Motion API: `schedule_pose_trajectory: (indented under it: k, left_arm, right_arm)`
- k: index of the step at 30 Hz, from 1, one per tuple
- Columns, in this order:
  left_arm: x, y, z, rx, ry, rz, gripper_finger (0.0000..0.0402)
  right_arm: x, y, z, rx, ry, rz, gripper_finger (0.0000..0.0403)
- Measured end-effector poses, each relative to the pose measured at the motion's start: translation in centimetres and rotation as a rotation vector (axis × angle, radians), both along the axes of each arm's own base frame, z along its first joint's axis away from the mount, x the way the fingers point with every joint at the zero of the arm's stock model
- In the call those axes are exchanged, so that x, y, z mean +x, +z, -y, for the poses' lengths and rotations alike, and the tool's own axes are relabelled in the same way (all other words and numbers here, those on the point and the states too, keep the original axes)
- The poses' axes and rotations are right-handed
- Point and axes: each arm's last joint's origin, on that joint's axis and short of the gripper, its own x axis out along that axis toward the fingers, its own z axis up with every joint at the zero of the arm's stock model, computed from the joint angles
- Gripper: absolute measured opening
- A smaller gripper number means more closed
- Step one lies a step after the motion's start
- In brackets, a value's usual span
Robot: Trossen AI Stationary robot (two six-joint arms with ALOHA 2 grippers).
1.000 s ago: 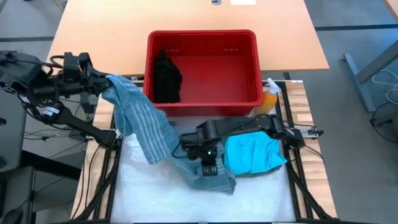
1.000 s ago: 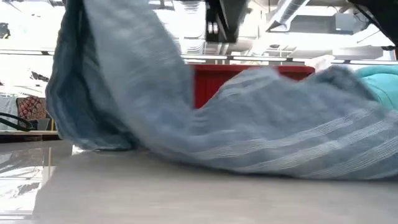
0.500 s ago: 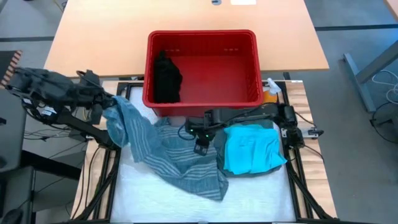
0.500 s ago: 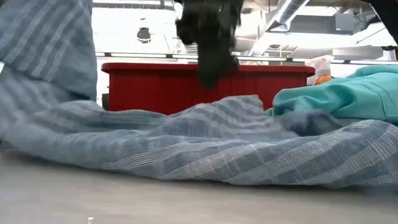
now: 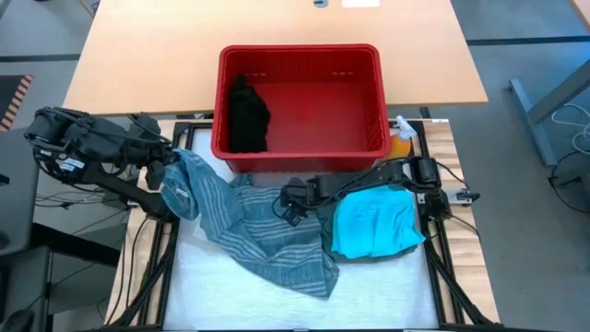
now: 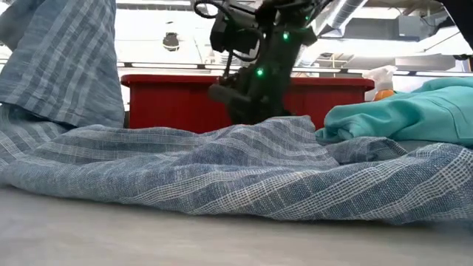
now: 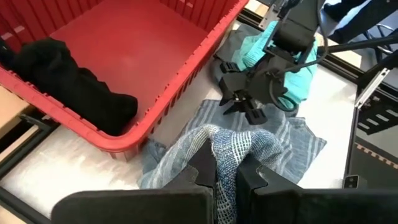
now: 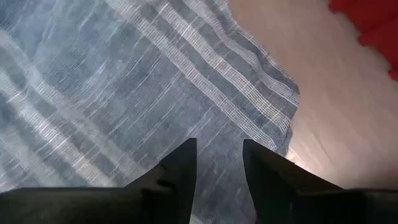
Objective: Fold Laundry from Bin
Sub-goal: Fold the blue shirt
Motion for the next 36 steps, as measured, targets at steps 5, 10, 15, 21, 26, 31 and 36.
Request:
schedule_pose_trajectory:
  k: [5, 10, 15, 21, 26, 31, 36]
  left_arm:
    - [0.0, 0.0, 0.0, -0.013, 0.009, 0.004, 0.0]
    - [0.0, 0.0, 0.0, -0.02, 0.014, 0.006, 0.0]
    - [0.0, 0.0, 0.0, -0.025, 0.018, 0.008, 0.0]
    - [0.0, 0.0, 0.0, -0.021, 0.024, 0.009, 0.0]
    - [0.0, 0.0, -0.1, -0.008, 0.037, 0.005, 0.0]
    - [-0.3, 0.0, -0.2, 0.011, 0.031, 0.008, 0.0]
    - [-0.6, 0.0, -0.2, 0.033, 0.012, 0.005, 0.0]
  right_arm:
    - [-0.6, -2.0, 0.3, -0.019, -0.078, 0.036, 0.0157]
    - [-0.6, -4.4, -0.3, -0.024, -0.087, 0.068, 0.0149]
    - [0.0, -4.6, -2.3, -0.034, 0.013, 0.118, 0.0049]
    - [0.6, -0.2, -4.9, -0.098, 0.157, 0.231, 0.0023]
    - [0.4, 6.5, -6.5, -0.173, 0.246, 0.381, 0.0016]
    - [-1.3, 12.6, -7.3, -0.204, 0.262, 0.529, 0.0016]
    - [-2.1, 14.5, -7.6, -0.133, 0.327, 0.589, 0.0016]
